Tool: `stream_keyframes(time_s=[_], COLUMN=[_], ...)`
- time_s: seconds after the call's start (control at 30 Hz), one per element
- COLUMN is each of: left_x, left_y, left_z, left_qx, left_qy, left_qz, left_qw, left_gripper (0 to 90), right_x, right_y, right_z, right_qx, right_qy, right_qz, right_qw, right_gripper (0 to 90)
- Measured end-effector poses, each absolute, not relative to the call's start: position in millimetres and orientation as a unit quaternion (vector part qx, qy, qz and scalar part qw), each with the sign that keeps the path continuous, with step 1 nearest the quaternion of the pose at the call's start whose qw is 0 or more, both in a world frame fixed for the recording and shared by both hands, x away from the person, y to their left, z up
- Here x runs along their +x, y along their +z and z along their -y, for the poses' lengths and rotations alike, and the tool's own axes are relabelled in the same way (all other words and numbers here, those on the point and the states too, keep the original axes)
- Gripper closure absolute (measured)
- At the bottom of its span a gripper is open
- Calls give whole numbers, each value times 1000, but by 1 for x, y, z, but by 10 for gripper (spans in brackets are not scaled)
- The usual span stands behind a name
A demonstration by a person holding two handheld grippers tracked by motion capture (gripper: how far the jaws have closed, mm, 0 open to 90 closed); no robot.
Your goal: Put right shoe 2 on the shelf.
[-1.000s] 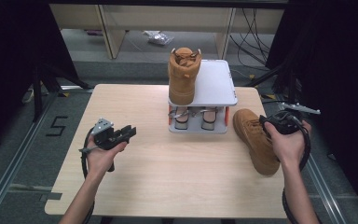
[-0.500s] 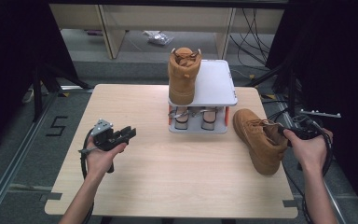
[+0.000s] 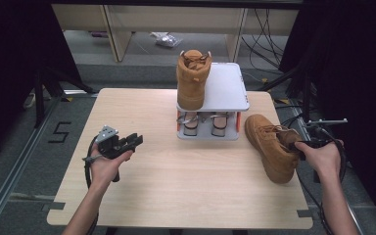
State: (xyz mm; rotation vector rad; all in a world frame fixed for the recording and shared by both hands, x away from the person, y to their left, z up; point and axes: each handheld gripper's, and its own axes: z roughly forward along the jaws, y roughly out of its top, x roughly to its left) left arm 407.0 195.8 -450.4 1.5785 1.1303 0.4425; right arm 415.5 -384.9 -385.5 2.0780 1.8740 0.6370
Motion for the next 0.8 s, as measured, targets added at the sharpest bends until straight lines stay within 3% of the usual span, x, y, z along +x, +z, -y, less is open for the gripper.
stream_keyframes(time_s=[0.57,0.8], left_x=[407,407], left_y=[-453,-455], left_z=[-196,-197], left_qx=[667,669], left_qy=[182,178], left_qz=[-481,-479], left_qw=[539,539], left_gripper=[669,670], right_x=[438,443], right_y=[-394,-395], right_z=[387,386], right_qx=[730,709], right_qy=[149,121], right_qz=[-665,-692], right_qw=[54,59], right_gripper=[638,723])
